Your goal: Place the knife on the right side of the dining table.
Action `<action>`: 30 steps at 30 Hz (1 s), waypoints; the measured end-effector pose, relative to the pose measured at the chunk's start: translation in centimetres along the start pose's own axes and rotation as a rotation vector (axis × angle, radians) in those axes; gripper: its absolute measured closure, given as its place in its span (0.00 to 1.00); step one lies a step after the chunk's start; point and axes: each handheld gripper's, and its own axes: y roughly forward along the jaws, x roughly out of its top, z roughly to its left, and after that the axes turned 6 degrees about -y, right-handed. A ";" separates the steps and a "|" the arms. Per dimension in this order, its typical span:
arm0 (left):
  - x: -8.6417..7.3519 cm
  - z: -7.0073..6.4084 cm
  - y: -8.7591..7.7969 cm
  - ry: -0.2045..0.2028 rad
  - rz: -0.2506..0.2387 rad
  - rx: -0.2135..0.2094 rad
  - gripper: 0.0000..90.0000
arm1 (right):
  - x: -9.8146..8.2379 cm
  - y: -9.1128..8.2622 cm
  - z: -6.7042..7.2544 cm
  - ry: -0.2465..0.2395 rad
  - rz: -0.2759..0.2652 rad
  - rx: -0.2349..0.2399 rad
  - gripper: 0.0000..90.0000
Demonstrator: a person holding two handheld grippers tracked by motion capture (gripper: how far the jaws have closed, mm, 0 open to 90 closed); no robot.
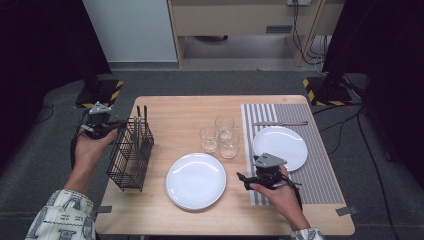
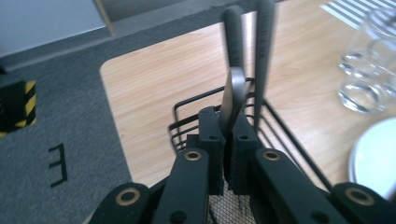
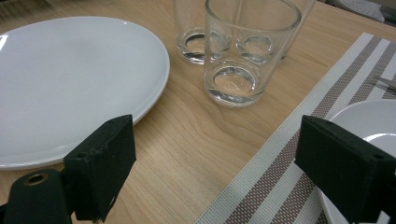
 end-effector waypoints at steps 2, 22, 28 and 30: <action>0.5 -0.2 -0.5 0.043 0.005 -0.011 0.96 | 0.0 -0.1 0.0 0.004 -0.001 -0.001 0.14; 3.4 0.5 -3.7 0.198 -0.046 -0.108 0.96 | 0.8 0.3 0.5 -0.021 0.034 0.097 0.10; 3.9 0.4 -3.9 0.217 -0.037 -0.106 0.96 | 1.4 0.5 0.6 -0.028 0.040 0.100 0.13; 4.3 0.3 -4.4 0.228 -0.039 -0.102 0.96 | 1.8 0.5 0.6 -0.036 0.044 0.106 0.15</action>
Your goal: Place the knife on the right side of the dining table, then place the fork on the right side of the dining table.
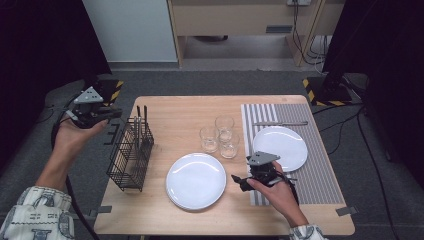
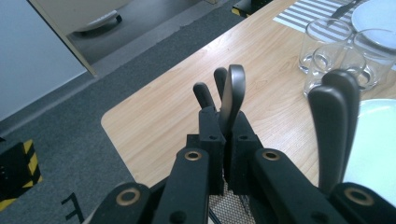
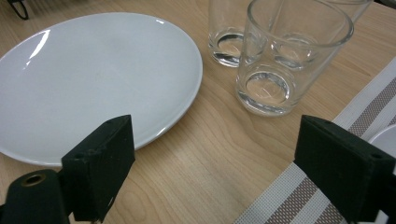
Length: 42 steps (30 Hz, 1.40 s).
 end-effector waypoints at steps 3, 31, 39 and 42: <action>0.6 -0.1 -0.7 0.012 -0.004 -0.002 0.96 | 0.5 -0.1 0.0 -0.009 -0.003 0.005 0.16; 5.5 -2.2 -2.7 0.077 -0.065 -0.023 0.96 | 0.9 -0.4 1.0 -0.005 -0.033 0.044 0.22; 6.8 -3.5 -1.4 0.072 -0.091 -0.039 0.96 | 0.7 0.5 1.5 -0.011 -0.020 0.067 0.23; 7.3 -3.8 -1.2 0.055 -0.115 -0.042 0.96 | 0.6 0.7 1.7 0.001 -0.027 0.068 0.22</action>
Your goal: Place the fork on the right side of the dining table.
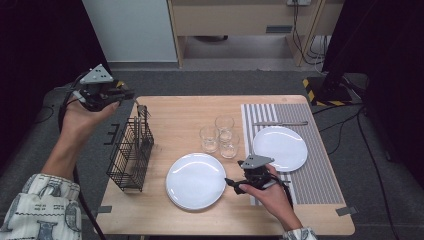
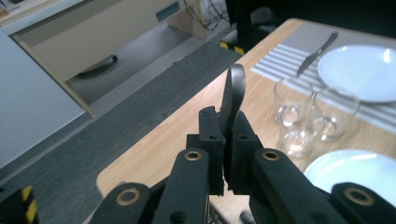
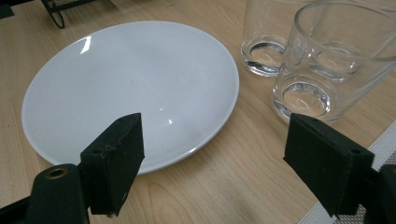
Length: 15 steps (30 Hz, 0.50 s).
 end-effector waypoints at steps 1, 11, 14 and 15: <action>0.2 -0.1 0.1 -0.002 -0.007 -0.005 0.96 | -0.1 0.1 0.1 0.000 0.001 0.003 0.22; 1.4 -2.4 1.4 0.015 -0.012 -0.020 0.96 | 0.0 0.2 0.3 0.006 -0.001 0.008 0.25; 1.4 -2.9 2.0 0.012 -0.006 -0.030 0.96 | 0.1 0.2 0.3 0.004 0.005 0.014 0.27; 1.4 -3.1 2.1 0.024 -0.006 -0.027 0.96 | 0.1 0.2 0.3 0.004 0.005 0.017 0.27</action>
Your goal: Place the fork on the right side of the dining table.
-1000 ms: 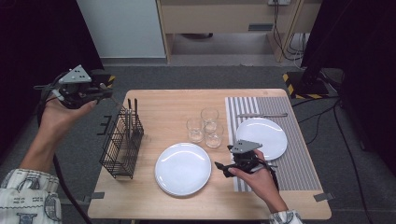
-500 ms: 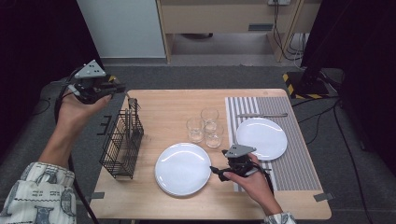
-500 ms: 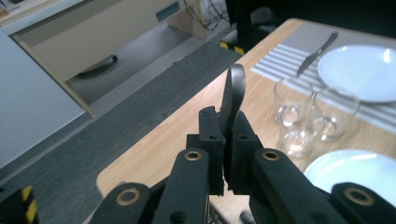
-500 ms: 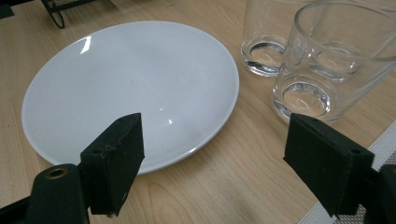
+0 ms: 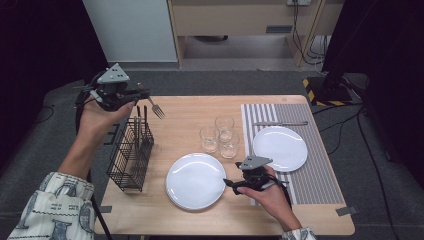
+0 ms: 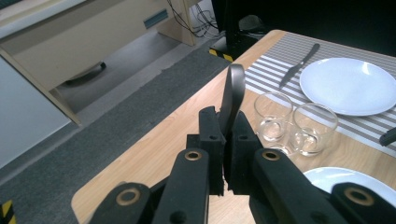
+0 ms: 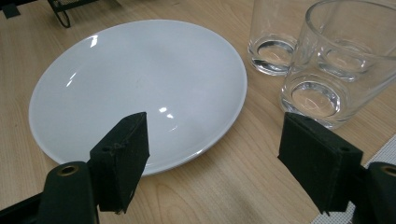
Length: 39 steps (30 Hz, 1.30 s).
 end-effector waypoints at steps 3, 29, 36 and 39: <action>0.1 -0.6 0.4 -0.003 0.009 -0.019 0.96 | 0.2 0.0 0.0 -0.002 0.003 0.006 0.30; -2.3 -7.6 5.7 0.068 0.068 -0.174 0.96 | 5.4 -0.4 -0.3 -0.113 -0.008 0.067 0.68; -2.8 -8.8 6.9 0.081 0.078 -0.205 0.96 | 7.1 -0.5 -1.0 -0.109 -0.022 0.083 0.79; -3.0 -9.2 7.3 0.078 0.080 -0.222 0.96 | 7.6 -0.4 -1.2 -0.116 -0.012 0.093 0.83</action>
